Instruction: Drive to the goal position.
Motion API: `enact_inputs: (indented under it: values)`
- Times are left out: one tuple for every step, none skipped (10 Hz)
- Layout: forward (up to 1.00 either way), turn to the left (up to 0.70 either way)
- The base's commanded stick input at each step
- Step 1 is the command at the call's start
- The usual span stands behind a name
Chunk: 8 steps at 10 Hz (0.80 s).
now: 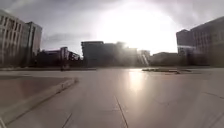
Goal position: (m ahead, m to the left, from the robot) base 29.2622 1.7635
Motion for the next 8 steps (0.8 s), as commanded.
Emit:
enact_inputs:
  values:
    - [0.7,0.0]
    - [0.7,0.0]
    - [0.7,0.32]
    - [0.7,0.0]
    - [0.7,0.0]
    - [0.7,0.0]
    - [0.7,0.0]
    - [0.7,0.0]
